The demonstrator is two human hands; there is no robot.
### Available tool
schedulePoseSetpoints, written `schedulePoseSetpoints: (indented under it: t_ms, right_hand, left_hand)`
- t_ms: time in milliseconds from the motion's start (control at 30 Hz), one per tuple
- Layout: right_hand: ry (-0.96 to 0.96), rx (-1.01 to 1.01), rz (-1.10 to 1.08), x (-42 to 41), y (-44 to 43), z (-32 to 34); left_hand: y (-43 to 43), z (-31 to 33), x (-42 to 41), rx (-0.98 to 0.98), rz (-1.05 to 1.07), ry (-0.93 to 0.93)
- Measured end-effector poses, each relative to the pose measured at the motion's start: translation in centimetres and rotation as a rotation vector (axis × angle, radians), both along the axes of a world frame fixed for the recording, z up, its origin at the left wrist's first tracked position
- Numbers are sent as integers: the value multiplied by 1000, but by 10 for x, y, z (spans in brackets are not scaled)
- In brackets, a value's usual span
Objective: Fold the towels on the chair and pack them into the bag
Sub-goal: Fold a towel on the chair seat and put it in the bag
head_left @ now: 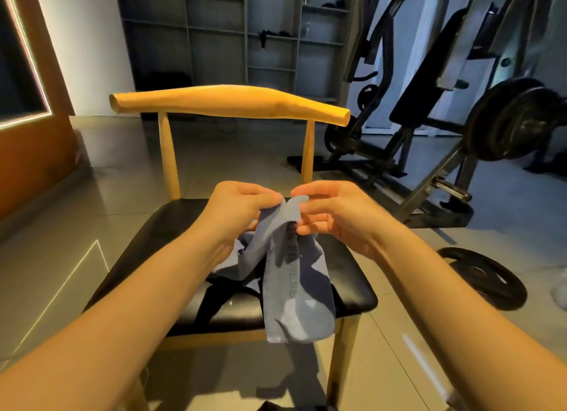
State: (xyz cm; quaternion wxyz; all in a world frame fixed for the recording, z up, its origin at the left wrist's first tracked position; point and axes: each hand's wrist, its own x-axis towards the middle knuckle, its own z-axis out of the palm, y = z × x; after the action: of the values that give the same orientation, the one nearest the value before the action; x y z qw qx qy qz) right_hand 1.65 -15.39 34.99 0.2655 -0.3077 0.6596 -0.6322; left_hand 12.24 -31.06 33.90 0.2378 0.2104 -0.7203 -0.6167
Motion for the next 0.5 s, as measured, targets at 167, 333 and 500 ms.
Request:
schedulePoseSetpoints:
  t_ms: [167, 333, 500]
  right_hand:
    - [105, 71, 22, 2, -1, 5]
    - [-89, 61, -16, 7, -8, 8]
    - [-326, -84, -121, 9, -12, 6]
  left_hand:
    - [-1, 2, 0, 3, 36, -22]
    - [4, 4, -1, 30, 8, 66]
    - [3, 1, 2, -124, -89, 133]
